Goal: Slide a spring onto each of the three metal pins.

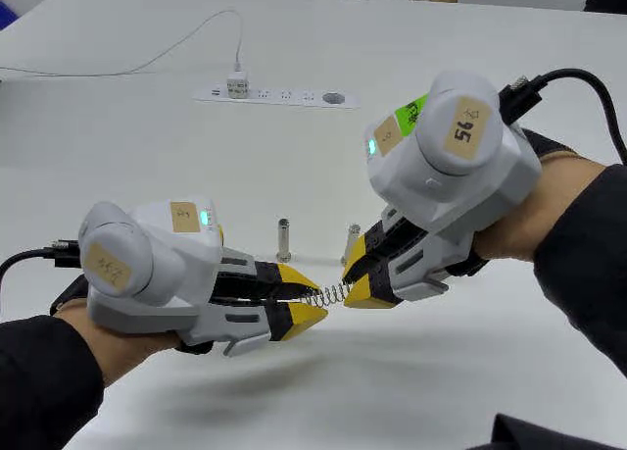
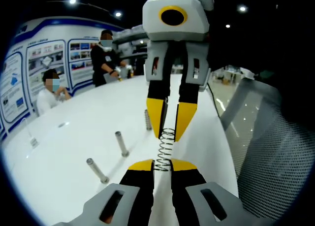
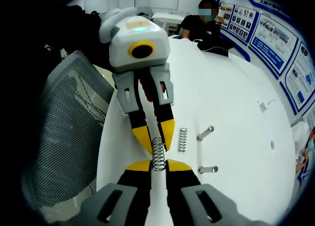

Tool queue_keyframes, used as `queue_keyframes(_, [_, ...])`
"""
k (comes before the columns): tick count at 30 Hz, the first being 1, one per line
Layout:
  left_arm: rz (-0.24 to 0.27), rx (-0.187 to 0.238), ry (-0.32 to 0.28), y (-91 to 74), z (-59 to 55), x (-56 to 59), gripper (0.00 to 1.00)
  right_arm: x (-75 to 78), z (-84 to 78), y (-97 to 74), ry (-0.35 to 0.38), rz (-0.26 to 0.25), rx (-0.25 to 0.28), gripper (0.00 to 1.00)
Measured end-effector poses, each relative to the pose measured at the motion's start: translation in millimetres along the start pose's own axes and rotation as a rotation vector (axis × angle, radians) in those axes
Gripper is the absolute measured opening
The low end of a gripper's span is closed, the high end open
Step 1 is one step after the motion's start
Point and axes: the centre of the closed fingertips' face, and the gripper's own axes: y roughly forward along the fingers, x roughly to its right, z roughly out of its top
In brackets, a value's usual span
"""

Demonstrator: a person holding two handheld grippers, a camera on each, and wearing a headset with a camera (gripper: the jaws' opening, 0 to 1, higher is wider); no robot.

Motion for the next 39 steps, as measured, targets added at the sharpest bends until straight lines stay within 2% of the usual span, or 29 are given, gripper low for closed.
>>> queue_keyframes(16, [-0.015,0.008,0.007,3.6,3.0,4.8,0.11,-1.4,25.1,-2.9,-0.018,-0.012,0.075,0.12])
queue_keyframes(25, [-0.013,0.019,0.003,2.0,4.6,4.6,0.11,-2.8,21.4,-0.4,-0.003,-0.006,0.06,0.16])
queue_keyframes(39, [-0.002,0.028,0.0,2.2,6.3,2.1,0.12,0.5,22.5,1.5,0.014,-0.007,0.068,0.12])
